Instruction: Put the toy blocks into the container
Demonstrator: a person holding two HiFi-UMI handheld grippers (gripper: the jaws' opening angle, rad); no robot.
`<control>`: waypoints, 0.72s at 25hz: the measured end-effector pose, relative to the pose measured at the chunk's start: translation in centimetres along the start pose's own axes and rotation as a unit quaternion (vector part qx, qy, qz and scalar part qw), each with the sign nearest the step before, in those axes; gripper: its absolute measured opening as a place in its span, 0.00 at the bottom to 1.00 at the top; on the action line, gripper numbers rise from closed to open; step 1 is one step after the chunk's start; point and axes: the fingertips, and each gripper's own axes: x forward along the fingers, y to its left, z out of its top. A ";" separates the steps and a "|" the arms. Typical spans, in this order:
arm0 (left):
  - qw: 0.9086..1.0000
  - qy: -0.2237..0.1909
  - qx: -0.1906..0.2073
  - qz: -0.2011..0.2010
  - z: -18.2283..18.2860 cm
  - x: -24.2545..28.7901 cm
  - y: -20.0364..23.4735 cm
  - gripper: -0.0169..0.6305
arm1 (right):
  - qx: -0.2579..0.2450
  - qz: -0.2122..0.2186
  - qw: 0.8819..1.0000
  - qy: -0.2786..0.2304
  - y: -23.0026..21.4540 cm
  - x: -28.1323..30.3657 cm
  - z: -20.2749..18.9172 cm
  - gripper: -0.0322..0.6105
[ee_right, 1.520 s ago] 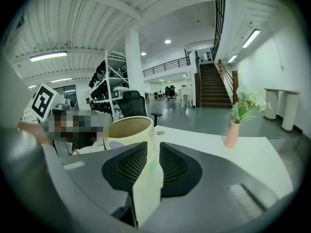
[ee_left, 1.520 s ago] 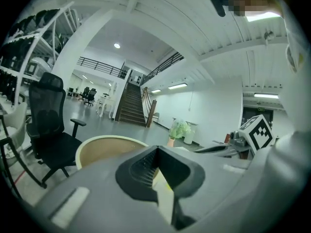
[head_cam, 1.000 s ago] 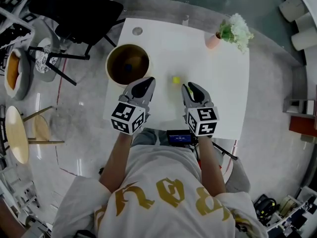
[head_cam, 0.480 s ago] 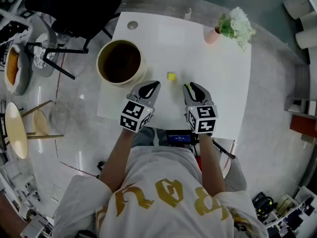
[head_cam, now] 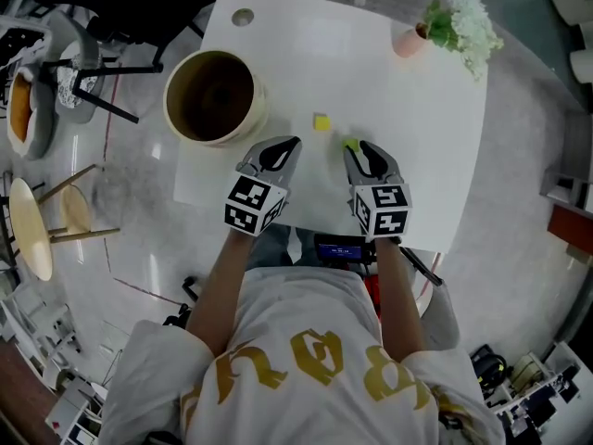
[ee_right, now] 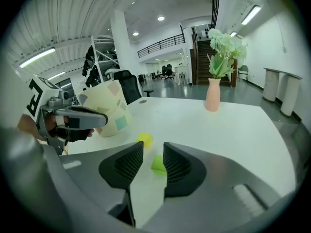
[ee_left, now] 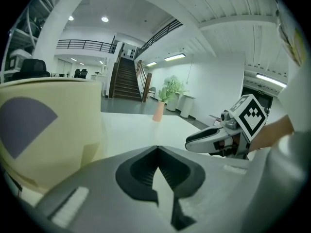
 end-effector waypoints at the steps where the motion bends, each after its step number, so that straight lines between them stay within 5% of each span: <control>1: 1.000 0.002 -0.002 0.000 -0.3 0.1 0.0 0.03 | 0.001 0.001 1.000 0.005 0.0 0.1 -0.4 0.29; 18: 0.999 0.029 -0.029 -0.004 -3.8 1.0 0.2 0.03 | 0.014 -0.021 0.998 0.053 -0.4 2.9 -4.5 0.36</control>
